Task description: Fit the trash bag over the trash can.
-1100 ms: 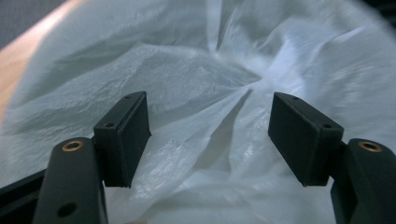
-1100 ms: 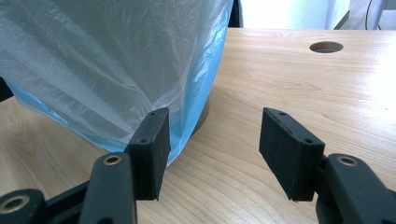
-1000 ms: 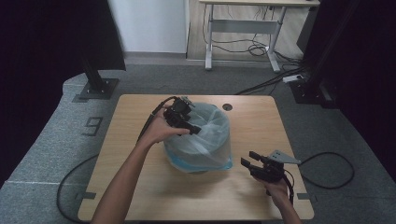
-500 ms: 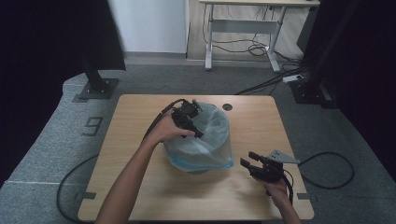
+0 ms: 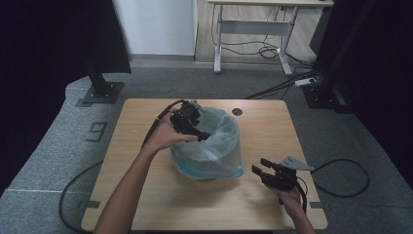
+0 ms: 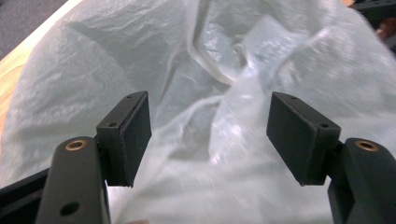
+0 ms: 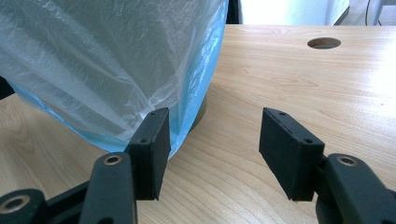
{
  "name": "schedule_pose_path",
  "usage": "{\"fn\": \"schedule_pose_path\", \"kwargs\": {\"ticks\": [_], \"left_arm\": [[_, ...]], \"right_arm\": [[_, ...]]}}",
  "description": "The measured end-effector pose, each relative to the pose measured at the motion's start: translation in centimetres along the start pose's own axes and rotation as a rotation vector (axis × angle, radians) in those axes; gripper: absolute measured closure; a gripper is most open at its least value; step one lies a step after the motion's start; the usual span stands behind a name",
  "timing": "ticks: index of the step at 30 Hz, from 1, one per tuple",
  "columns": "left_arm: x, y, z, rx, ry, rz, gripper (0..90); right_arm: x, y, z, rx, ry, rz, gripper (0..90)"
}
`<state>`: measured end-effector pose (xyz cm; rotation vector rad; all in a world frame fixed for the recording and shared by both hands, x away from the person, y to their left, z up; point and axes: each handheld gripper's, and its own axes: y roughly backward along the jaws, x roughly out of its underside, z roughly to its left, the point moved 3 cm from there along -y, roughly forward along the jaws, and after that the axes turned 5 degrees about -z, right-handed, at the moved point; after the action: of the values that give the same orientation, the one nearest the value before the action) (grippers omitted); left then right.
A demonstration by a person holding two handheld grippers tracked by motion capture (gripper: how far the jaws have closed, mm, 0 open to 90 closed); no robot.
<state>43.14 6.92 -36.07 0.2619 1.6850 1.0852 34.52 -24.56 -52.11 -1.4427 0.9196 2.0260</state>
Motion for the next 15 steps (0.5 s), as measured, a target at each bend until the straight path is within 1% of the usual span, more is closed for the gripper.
{"fn": "schedule_pose_path", "kwargs": {"ticks": [3,6,9,12,13,14,15], "left_arm": [[0.8,0.6,-0.5,0.003,-0.006,0.002,30.9],[1.5,0.5,-0.8,0.008,-0.013,0.022,31.5],[2.0,-0.2,-1.1,0.009,-0.020,0.066,32.0],[2.2,-1.4,-1.4,0.002,-0.045,0.140,32.9],[2.2,-1.6,-1.5,0.001,-0.048,0.153,32.8],[2.1,-1.9,-1.5,0.014,-0.040,0.159,32.7],[2.1,-1.9,-1.5,0.018,-0.038,0.151,32.0]], "right_arm": [[0.0,0.0,0.1,-0.002,0.004,0.003,42.2],[0.0,-0.1,0.2,-0.005,0.004,0.003,42.2],[0.0,-0.2,0.2,-0.005,0.004,0.005,42.2],[0.0,-0.2,0.4,-0.008,0.008,0.009,42.2],[0.1,-0.2,0.4,-0.008,0.009,0.010,42.2],[0.1,-0.2,0.4,-0.007,0.009,0.011,42.2],[0.1,-0.2,0.3,-0.007,0.008,0.011,42.2]]}}
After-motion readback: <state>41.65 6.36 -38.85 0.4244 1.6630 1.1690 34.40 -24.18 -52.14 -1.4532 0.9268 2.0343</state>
